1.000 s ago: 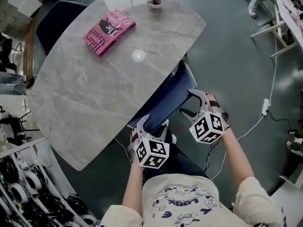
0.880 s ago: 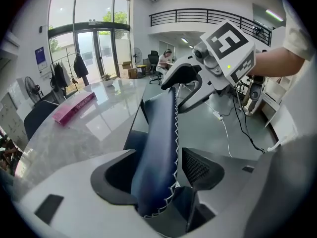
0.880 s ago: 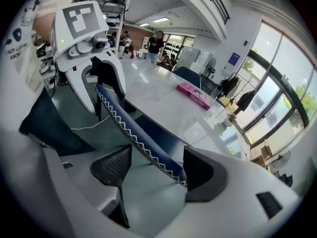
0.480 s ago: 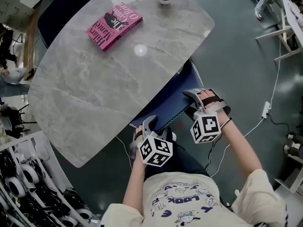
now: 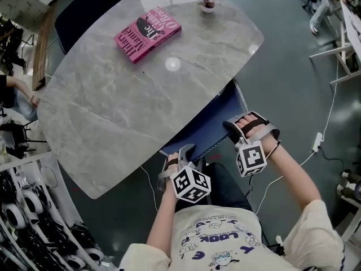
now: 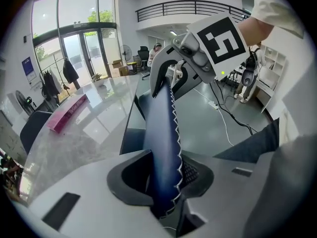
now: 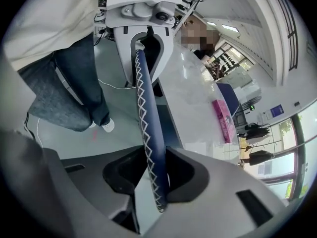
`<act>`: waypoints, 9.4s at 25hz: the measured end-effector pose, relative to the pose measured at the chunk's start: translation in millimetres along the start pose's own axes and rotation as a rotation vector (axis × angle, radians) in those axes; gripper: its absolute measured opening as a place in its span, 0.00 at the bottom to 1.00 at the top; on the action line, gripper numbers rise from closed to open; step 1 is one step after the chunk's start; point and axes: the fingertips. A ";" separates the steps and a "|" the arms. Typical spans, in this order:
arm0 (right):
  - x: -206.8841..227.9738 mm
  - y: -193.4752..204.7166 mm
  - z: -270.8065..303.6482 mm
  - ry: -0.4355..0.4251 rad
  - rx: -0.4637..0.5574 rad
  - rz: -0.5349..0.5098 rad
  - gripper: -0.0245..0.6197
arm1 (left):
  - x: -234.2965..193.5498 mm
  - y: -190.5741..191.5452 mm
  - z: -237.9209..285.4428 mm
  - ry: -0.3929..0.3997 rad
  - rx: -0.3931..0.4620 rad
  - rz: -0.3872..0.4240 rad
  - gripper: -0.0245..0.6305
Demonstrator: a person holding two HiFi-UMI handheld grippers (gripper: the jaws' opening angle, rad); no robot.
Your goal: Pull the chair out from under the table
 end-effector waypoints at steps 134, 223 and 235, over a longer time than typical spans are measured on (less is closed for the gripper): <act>-467.3 18.9 -222.0 -0.288 0.152 -0.198 0.15 | 513.1 81.6 -46.9 -0.211 -0.155 -0.202 0.19; -271.0 -54.2 -493.9 0.297 1.118 0.823 0.05 | 475.2 -52.8 -367.9 -1.239 0.659 -0.707 0.07; -268.0 -50.3 -495.5 0.294 1.126 0.832 0.05 | 474.2 -59.7 -366.4 -1.238 0.680 -0.730 0.07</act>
Point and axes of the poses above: the fingertips, and each gripper's own axes: z forward along the fingers, x to its right, y out of its underside, and after that the axes turned 1 degree about x, right-handed
